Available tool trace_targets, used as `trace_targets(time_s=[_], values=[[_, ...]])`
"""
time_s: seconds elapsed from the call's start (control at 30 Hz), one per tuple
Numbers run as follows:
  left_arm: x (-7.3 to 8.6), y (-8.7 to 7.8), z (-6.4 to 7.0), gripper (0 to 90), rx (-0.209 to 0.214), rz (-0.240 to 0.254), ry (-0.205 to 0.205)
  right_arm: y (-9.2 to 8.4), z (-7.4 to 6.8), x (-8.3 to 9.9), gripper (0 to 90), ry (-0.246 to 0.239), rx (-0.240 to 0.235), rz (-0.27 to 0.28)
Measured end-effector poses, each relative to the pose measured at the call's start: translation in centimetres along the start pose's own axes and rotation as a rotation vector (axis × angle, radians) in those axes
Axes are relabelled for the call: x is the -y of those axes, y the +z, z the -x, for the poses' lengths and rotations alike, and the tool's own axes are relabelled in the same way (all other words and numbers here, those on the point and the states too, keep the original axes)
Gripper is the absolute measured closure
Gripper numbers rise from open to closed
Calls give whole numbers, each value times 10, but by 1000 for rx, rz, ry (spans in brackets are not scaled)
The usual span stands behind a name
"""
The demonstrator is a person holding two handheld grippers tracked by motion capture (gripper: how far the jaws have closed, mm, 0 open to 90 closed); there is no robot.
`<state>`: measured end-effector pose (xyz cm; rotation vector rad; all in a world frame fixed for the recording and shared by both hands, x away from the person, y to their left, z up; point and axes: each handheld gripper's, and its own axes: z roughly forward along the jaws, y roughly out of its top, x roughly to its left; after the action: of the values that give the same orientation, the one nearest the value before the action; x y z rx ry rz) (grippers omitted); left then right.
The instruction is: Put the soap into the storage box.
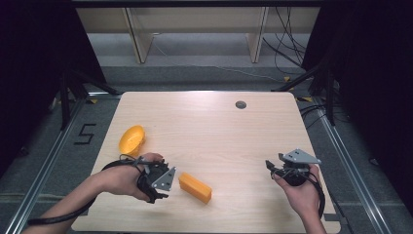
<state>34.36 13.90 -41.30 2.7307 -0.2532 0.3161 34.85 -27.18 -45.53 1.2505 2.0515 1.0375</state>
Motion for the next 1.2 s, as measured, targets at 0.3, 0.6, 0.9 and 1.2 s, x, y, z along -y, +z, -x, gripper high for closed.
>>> trace_targets(time_s=[0.3,0.6,0.9,1.2], values=[[-21,7,-20,303,31,5,64,0,-1,-1,446,-8,-2,4],[-45,29,-30,306,97,-44,143,1,0,0,446,-23,7,5],[-58,45,-38,339,157,-72,216,1,0,0,446,-24,7,4],[-64,56,-39,365,188,-81,230,2,0,0,445,-27,6,2]])
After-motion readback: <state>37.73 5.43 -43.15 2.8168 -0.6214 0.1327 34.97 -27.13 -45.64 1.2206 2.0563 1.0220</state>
